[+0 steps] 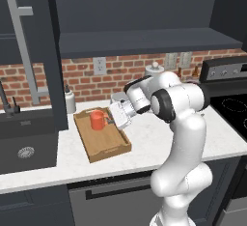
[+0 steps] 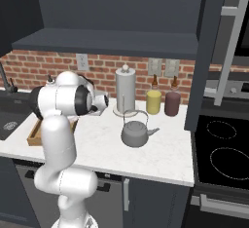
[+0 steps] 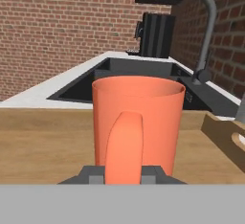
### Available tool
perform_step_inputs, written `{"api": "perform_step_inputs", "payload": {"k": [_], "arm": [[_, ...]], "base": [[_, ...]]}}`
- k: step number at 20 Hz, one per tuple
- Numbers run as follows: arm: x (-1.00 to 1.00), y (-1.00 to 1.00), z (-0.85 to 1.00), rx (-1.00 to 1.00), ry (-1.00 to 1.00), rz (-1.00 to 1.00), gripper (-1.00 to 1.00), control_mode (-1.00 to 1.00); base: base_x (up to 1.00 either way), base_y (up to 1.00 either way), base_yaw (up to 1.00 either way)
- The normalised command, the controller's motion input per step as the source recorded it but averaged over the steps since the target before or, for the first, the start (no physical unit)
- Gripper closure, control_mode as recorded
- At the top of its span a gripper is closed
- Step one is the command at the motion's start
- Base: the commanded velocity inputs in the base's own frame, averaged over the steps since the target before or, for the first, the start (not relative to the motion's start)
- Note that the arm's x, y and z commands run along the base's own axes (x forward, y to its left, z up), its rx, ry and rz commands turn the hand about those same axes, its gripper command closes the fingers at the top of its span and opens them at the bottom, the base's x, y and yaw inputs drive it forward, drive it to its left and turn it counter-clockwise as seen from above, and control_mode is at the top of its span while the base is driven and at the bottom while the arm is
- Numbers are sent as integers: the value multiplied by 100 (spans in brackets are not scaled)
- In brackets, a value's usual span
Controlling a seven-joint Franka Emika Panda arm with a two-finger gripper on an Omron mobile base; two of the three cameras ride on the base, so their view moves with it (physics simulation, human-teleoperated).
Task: Pick the kettle from the counter and place it on the tray. Then pick the mug from the cabinet and place it on the tray. Then close the cabinet doors.
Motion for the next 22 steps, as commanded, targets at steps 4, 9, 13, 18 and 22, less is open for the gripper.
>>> {"api": "perform_step_inputs", "payload": {"k": [4,9,13,18,22], "arm": [[19,18,-17,0,0,0,100,-100],[22,17,-17,0,0,0,100,-100],[21,10,-18,0,0,0,100,-100],[13,0,-20,0,0,0,100,-100],[1,0,-19,0,-1,0,-100,-100]], "base": [[0,0,0],[0,0,0],[0,0,0],[0,0,0],[0,0,0]]}}
